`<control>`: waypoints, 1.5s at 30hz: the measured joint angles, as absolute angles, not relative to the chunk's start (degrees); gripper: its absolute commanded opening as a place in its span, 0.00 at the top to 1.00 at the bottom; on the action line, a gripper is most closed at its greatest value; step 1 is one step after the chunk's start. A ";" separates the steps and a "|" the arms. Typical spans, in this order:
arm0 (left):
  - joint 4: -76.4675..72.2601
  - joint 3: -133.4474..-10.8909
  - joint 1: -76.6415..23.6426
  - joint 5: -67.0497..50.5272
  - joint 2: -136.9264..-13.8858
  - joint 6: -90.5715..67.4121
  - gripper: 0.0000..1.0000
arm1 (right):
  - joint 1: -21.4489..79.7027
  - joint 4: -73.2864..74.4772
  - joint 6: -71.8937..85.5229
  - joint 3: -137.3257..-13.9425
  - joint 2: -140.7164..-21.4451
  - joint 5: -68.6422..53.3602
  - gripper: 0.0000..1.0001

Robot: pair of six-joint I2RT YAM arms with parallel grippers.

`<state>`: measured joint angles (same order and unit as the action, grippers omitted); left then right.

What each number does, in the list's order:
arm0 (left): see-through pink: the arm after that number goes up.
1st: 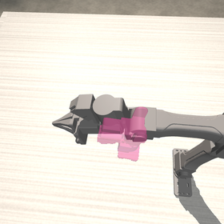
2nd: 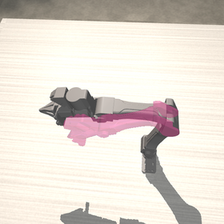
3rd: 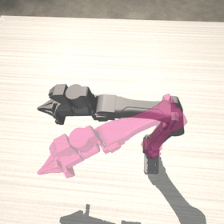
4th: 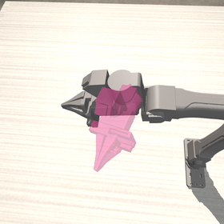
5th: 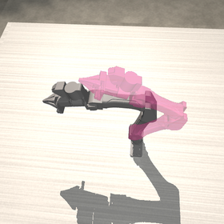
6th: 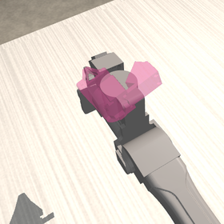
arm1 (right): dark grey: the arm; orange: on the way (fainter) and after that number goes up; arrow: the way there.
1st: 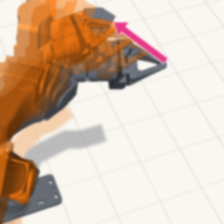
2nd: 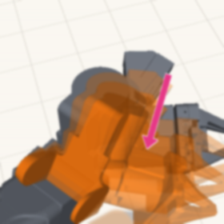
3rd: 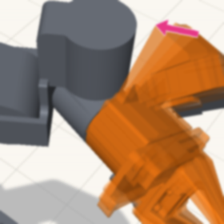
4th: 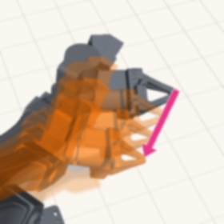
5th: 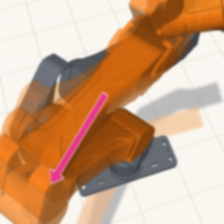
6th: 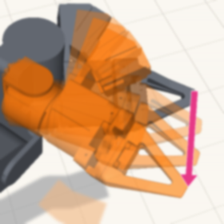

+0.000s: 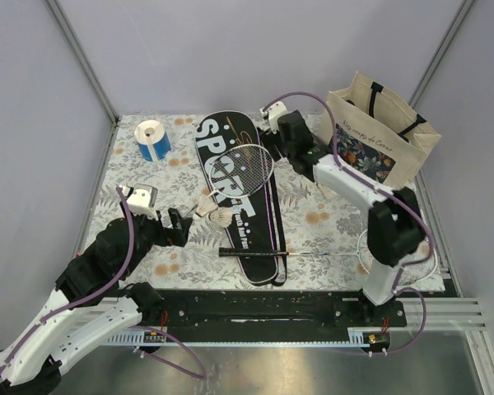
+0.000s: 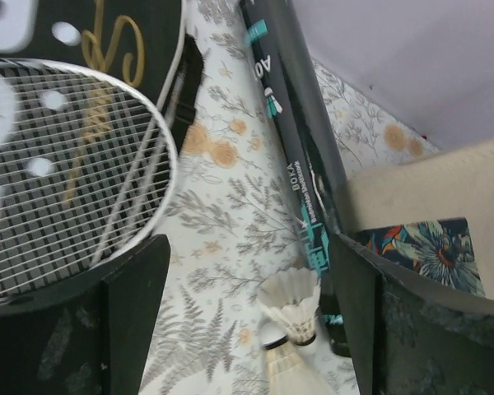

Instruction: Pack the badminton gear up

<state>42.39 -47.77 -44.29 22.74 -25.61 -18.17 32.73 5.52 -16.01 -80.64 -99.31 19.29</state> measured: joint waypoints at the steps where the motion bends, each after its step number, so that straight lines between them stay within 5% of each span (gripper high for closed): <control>1: 42.39 -47.75 -44.27 22.74 -25.61 -18.15 0.01 | 32.05 7.33 -17.69 -83.44 -102.52 19.35 0.17; 10: 42.37 -47.46 -44.27 22.74 -25.85 -17.80 0.01 | 25.65 21.85 -28.27 -104.05 -124.49 21.45 0.18; 36: 41.65 -47.20 -42.76 20.18 -26.68 -16.27 0.01 | 19.62 30.59 -37.82 -127.39 -145.27 21.21 0.15; 40: 41.32 -47.20 -42.39 19.40 -25.98 -16.23 0.01 | 19.59 32.38 -38.72 -131.13 -148.00 22.00 0.20; 45: 40.51 -47.20 -42.26 18.65 -25.19 -16.01 0.01 | 19.49 33.56 -39.38 -132.31 -148.35 22.04 0.43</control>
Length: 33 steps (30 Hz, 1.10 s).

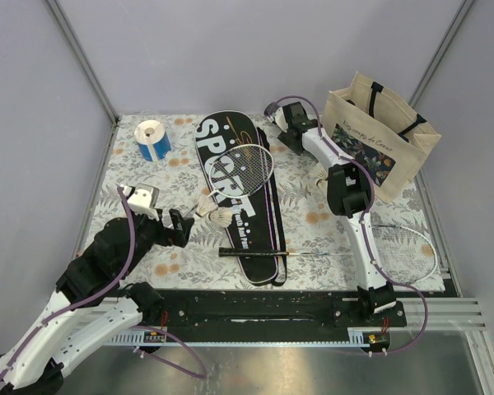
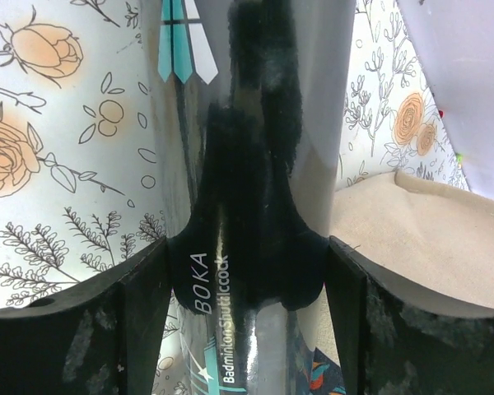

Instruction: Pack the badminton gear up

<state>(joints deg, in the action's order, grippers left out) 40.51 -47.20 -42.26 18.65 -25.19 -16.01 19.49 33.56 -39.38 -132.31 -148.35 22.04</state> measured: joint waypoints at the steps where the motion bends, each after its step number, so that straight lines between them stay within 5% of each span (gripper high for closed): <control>1: 40.45 -47.20 -42.17 18.39 -25.15 -15.94 0.01 | 19.49 33.80 -39.40 -132.51 -148.38 22.02 0.45; 17: 36.10 -42.44 -40.66 19.09 -17.78 -12.97 0.01 | 21.47 30.92 -39.64 -118.65 -133.64 20.45 0.61; 25: 31.59 -41.63 -40.38 14.11 -16.40 -7.25 0.02 | 27.83 28.60 -38.74 -103.11 -113.25 18.50 0.63; 33: 32.08 -48.16 -40.38 0.54 -21.39 10.98 0.04 | 35.27 32.71 -31.90 -82.59 -87.66 4.05 0.67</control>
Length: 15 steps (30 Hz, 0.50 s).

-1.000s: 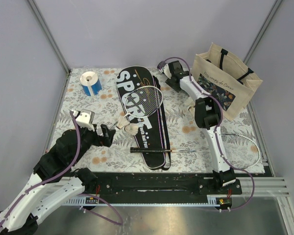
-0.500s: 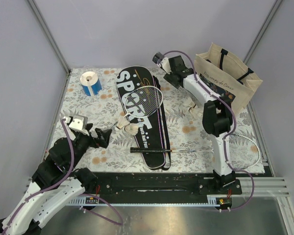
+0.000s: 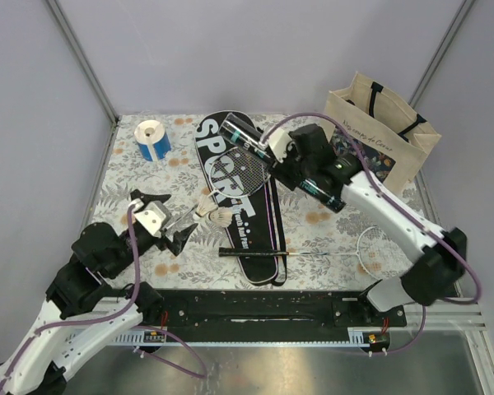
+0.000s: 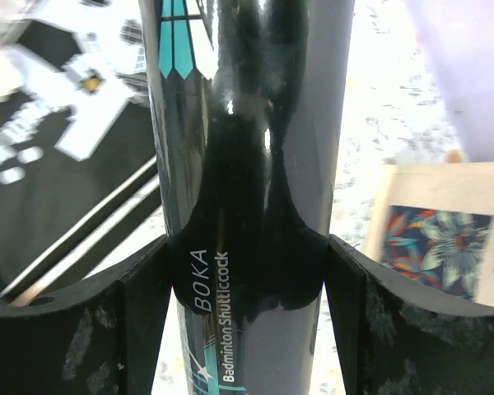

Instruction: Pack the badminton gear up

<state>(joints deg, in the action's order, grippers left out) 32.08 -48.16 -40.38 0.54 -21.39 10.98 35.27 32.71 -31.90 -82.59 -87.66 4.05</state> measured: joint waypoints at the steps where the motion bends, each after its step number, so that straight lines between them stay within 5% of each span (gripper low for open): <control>1: 32.75 -49.41 -40.38 -1.52 -22.46 14.50 0.04 | 35.68 32.95 -31.07 -80.44 -84.93 2.22 0.69; 7: 36.91 -56.47 -40.49 -6.81 -32.14 31.59 0.04 | 37.80 34.11 -25.74 -68.07 -71.35 -8.10 0.70; 15: 39.16 -60.80 -44.47 -7.03 -44.40 46.15 0.03 | 39.57 36.86 -21.28 -61.80 -69.67 -14.48 0.71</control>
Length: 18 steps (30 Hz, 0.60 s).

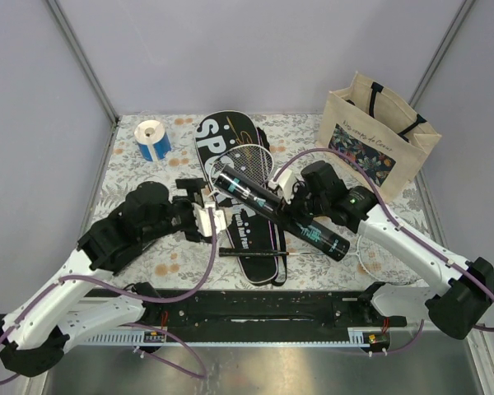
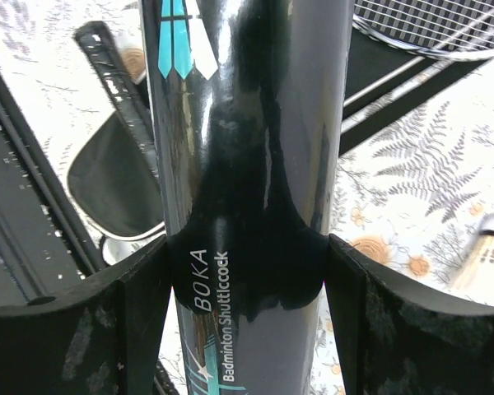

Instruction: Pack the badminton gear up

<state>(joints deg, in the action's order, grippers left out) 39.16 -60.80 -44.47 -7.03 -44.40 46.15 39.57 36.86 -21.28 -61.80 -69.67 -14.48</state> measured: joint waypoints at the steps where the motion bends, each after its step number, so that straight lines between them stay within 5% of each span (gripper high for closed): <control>1: 39.77 -61.34 -45.45 -6.83 -45.36 47.27 0.03 | 40.03 37.12 -21.06 -61.80 -69.67 -14.81 0.72; 14: 42.28 -64.40 -57.52 3.36 -60.64 58.70 0.03 | 44.75 39.20 -19.16 -62.61 -69.65 -18.85 0.75; 18: 39.18 -61.32 -58.59 5.34 -62.52 60.49 0.10 | 45.04 39.55 -18.83 -62.87 -69.65 -19.81 0.75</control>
<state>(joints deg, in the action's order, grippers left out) 39.18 -61.32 -58.59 5.34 -62.52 60.49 45.04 39.55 -18.83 -62.87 -69.65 -19.81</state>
